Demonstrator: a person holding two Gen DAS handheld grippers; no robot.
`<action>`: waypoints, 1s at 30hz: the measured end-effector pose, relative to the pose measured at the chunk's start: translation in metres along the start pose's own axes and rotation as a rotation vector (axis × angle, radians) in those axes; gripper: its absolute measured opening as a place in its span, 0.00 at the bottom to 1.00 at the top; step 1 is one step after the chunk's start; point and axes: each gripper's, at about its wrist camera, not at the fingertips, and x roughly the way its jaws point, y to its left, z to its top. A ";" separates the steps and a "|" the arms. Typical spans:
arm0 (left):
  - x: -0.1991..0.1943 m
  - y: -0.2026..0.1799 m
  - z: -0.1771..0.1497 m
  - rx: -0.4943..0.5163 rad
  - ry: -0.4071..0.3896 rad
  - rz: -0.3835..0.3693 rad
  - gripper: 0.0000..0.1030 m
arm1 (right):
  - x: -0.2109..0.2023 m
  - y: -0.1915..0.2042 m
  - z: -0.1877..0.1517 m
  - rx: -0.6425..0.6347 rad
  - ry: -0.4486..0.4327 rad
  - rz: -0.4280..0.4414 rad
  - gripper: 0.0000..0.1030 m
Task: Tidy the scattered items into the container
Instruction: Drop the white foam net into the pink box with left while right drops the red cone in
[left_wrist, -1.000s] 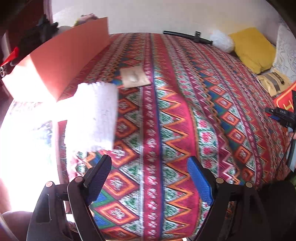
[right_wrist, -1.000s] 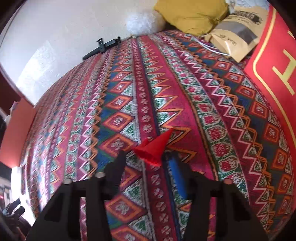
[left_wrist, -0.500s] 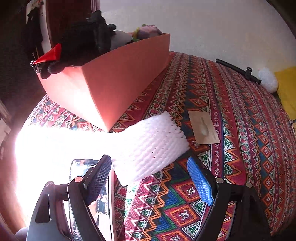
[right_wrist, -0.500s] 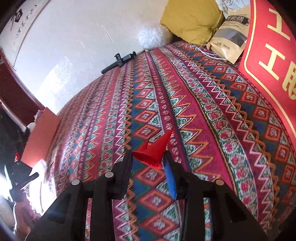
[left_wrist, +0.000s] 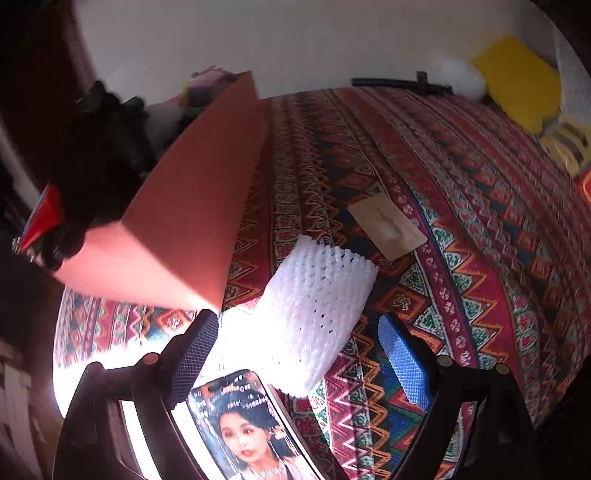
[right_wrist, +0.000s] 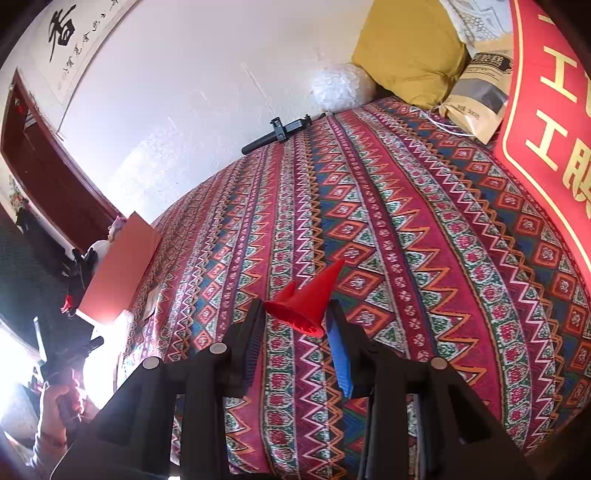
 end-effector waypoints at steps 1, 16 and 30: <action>0.013 -0.007 0.003 0.071 0.023 0.037 0.86 | 0.002 0.003 0.001 -0.002 0.001 0.009 0.31; -0.121 0.123 0.028 -0.413 -0.342 -0.073 0.08 | 0.017 0.125 0.028 -0.228 0.008 0.120 0.31; -0.098 0.258 0.054 -0.721 -0.368 -0.095 0.90 | 0.161 0.425 0.083 -0.579 0.060 0.382 0.31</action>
